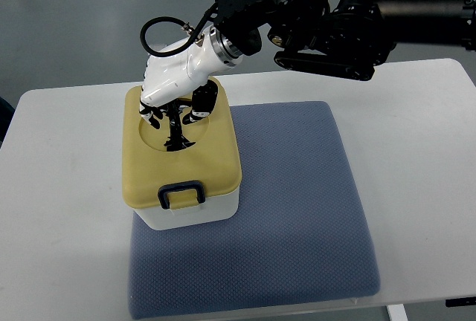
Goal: Open white storage box with right hand
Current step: 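Lower the right hand and grasp the black handle on the yellow lid, then lift the yellow lid off the box with the right hand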
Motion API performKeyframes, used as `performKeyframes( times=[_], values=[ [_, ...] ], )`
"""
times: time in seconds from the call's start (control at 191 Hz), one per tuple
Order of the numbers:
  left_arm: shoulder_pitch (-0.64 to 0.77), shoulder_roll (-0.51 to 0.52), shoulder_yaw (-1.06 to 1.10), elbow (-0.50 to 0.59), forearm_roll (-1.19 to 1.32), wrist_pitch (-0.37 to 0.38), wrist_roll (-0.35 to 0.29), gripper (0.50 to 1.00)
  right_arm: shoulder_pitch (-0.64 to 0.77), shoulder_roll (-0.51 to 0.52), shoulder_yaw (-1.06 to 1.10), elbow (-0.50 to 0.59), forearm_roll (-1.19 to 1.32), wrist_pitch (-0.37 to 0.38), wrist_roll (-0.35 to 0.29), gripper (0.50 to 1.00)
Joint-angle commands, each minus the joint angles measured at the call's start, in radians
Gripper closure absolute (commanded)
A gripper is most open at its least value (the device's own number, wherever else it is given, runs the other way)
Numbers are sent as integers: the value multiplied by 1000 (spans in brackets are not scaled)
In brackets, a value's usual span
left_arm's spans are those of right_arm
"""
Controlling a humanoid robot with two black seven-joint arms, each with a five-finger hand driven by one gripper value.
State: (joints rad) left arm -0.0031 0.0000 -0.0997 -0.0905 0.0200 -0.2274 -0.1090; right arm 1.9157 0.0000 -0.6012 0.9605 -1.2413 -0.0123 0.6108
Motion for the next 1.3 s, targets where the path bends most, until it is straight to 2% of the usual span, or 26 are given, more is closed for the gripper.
performKeyframes(
  times=[0.0, 0.141, 0.246, 0.371, 0.559, 0.695, 1.296],
  values=[
    [0, 0, 0, 0, 0, 0, 0, 500, -1, 0, -2, 0, -3, 0, 0, 850],
    [0, 0, 0, 0, 0, 0, 0, 500, -6, 0, -2, 0, -9, 0, 0, 895],
    [0, 0, 0, 0, 0, 0, 0, 500, -7, 0, -2, -2, -10, 0, 0, 955],
    [0, 0, 0, 0, 0, 0, 0, 500, -7, 0, -2, -3, -10, 0, 0, 1000],
    [0, 0, 0, 0, 0, 0, 0, 500, -6, 0, 0, -8, -12, -3, 0, 1000],
    [0, 0, 0, 0, 0, -1, 0, 500, 2, 0, 5, -9, -10, -43, 0, 1000],
    [0, 0, 0, 0, 0, -1, 0, 500, 72, 0, 61, -9, 3, -55, 0, 1000]
  ],
)
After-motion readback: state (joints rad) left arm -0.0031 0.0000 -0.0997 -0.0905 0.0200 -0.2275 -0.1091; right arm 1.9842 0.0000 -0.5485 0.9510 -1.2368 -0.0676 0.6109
